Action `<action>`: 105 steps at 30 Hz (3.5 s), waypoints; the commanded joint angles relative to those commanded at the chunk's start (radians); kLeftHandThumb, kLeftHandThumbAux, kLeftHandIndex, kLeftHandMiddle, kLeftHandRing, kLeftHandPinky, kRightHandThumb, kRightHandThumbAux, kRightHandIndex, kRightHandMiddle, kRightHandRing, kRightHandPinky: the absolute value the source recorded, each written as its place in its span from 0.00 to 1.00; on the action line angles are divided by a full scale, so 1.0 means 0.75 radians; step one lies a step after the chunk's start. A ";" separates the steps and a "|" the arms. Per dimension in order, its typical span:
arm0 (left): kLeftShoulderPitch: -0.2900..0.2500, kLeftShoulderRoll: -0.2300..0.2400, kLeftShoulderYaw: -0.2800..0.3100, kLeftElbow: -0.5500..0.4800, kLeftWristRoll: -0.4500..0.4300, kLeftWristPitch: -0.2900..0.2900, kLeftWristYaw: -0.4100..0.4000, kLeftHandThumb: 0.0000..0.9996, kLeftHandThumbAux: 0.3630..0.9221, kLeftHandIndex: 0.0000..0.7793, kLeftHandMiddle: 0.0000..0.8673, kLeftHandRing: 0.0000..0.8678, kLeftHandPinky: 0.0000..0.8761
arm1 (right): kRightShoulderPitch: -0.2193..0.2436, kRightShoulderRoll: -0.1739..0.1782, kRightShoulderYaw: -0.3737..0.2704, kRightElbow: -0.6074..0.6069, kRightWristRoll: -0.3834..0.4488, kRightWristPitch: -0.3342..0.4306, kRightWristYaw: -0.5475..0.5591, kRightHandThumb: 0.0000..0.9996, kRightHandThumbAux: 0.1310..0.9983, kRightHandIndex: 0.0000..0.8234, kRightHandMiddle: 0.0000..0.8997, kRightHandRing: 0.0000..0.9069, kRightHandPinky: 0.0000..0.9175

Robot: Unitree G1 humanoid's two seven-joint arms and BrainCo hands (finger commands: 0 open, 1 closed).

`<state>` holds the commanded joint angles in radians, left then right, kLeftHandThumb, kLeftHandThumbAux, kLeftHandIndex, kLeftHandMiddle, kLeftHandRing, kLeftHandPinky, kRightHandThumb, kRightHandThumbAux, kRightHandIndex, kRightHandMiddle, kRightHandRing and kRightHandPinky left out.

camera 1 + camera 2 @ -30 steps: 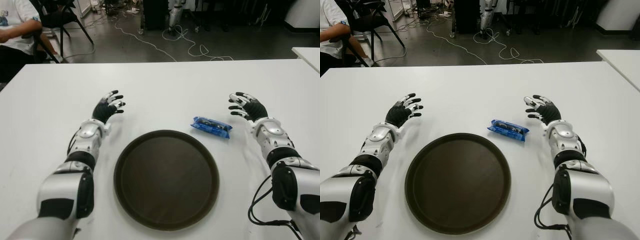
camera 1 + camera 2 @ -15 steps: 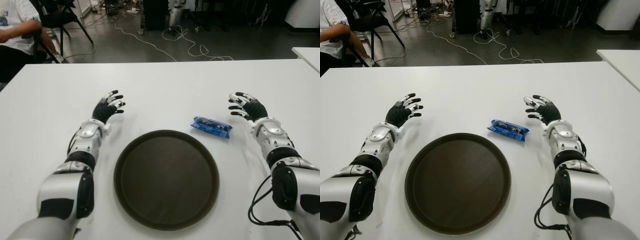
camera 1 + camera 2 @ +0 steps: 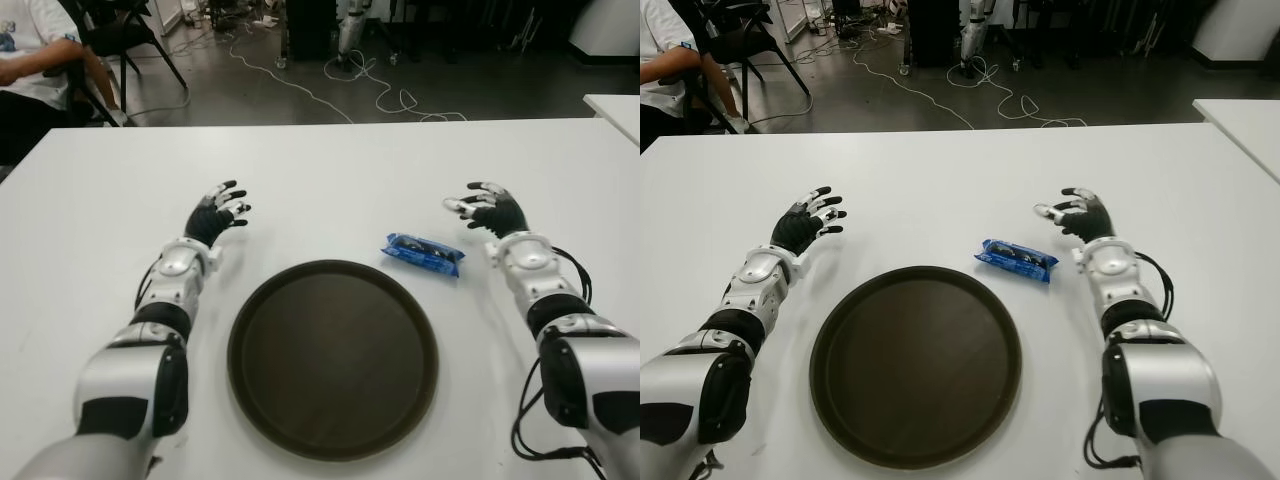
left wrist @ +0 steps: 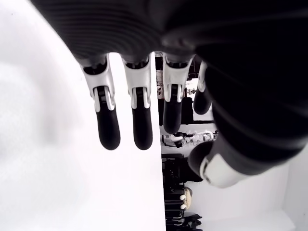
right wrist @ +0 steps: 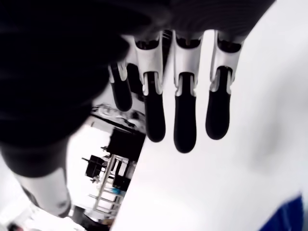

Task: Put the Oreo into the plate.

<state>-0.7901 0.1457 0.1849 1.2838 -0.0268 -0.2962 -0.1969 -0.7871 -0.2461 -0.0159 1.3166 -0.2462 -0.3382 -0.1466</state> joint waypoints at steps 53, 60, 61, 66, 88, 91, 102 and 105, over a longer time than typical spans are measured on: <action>0.005 -0.004 -0.003 0.002 -0.002 -0.014 0.002 0.05 0.66 0.14 0.22 0.28 0.37 | 0.058 -0.230 0.572 -0.584 -0.586 -0.002 -0.240 0.00 0.44 0.04 0.12 0.13 0.15; 0.004 -0.002 -0.005 0.001 -0.002 -0.006 0.002 0.06 0.67 0.13 0.21 0.28 0.36 | 0.175 -0.305 0.559 -0.958 -0.616 0.164 -0.040 0.00 0.38 0.04 0.12 0.11 0.13; 0.003 -0.002 -0.006 0.001 0.000 -0.003 0.004 0.06 0.67 0.13 0.21 0.28 0.37 | 0.200 -0.326 0.552 -1.049 -0.620 0.201 0.018 0.00 0.37 0.04 0.13 0.11 0.14; 0.003 0.001 -0.008 0.002 0.002 -0.001 0.006 0.06 0.67 0.14 0.22 0.28 0.36 | 0.273 -0.377 0.532 -1.319 -0.647 0.345 0.214 0.00 0.35 0.06 0.16 0.14 0.17; 0.007 0.008 -0.008 -0.001 0.003 -0.007 0.002 0.07 0.67 0.15 0.23 0.28 0.37 | 0.369 -0.447 0.510 -1.748 -0.739 0.682 0.701 0.00 0.29 0.07 0.24 0.22 0.22; 0.007 0.008 -0.008 -0.001 0.003 -0.006 0.005 0.07 0.67 0.15 0.23 0.28 0.37 | 0.376 -0.458 0.511 -1.780 -0.746 0.705 0.744 0.00 0.30 0.08 0.26 0.24 0.24; 0.010 0.008 -0.008 -0.001 0.003 -0.011 0.006 0.06 0.66 0.14 0.22 0.29 0.38 | 0.418 -0.474 0.541 -1.899 -0.927 0.838 0.850 0.00 0.35 0.07 0.22 0.21 0.20; 0.012 0.008 -0.010 -0.004 0.004 -0.012 0.001 0.04 0.68 0.14 0.22 0.28 0.37 | 0.416 -0.443 0.557 -1.864 -1.025 0.882 0.788 0.01 0.37 0.10 0.24 0.23 0.25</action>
<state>-0.7815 0.1520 0.1773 1.2809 -0.0238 -0.3055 -0.1963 -0.4749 -0.5781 0.4018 -0.0812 -1.0151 0.3234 0.4444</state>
